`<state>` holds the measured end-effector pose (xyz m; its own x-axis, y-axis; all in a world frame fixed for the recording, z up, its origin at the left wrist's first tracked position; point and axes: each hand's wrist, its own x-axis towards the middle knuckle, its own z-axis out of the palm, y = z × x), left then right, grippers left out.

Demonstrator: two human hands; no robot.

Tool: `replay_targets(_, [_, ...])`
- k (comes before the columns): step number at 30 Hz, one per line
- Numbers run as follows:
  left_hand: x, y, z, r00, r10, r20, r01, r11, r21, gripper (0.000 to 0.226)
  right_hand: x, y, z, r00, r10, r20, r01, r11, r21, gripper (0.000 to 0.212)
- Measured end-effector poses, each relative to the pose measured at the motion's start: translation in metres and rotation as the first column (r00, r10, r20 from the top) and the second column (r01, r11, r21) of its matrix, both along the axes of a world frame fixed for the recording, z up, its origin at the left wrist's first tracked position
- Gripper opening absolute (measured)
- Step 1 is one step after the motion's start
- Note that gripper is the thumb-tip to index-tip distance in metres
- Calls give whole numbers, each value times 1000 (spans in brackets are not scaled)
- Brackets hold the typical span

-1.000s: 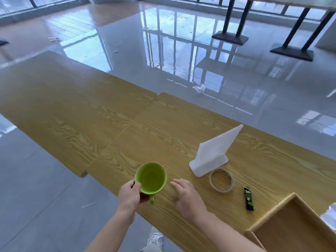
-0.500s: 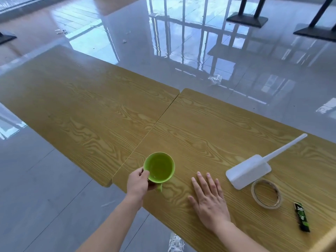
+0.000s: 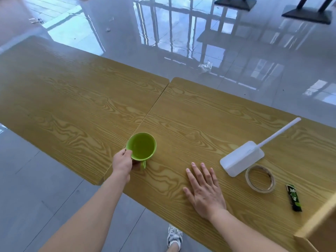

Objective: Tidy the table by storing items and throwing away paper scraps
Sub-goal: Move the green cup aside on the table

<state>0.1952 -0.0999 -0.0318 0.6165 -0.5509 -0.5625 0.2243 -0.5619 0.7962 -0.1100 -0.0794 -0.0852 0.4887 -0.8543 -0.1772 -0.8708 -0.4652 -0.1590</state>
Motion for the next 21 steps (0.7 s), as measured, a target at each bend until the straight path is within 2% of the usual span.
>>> replay_targets(4, [2,2,-6,1000,2,3,-2,999,39,23,2,2,5,1000,-3,-4,3,1000,19,68])
replay_targets(8, [-4,7,-6,999,12,-29,-12,1000,6,18,-1,3,3,1000,-9,-14,10,999,35,68])
replay_targets(9, [-7,10,-4,999,3,-47,-3,1000,-13,23,-1,4,3,1000,-9,-11,9,999,34,68])
replay_targets(11, [-15,20,2,999,-37,-37,36,999,-40,53,-3,4,3,1000,-9,3,9,1000,28,68])
replay_targets(13, [-28,33,5,992,-105,72,109,992,-58,74,-4,5,2,1000,-13,25,12,1000,12,66])
replay_targets(15, [-40,42,5,951,-204,234,211,977,-7,86,-4,5,1,999,-9,33,9,1000,0,66])
replay_targets(17, [-46,44,0,905,-260,335,262,964,42,96,-4,5,0,999,-3,36,3,1000,-9,66])
replay_targets(21, [-41,41,-2,877,-293,380,271,956,112,102,-4,4,-1,999,2,48,-1,1000,-20,67])
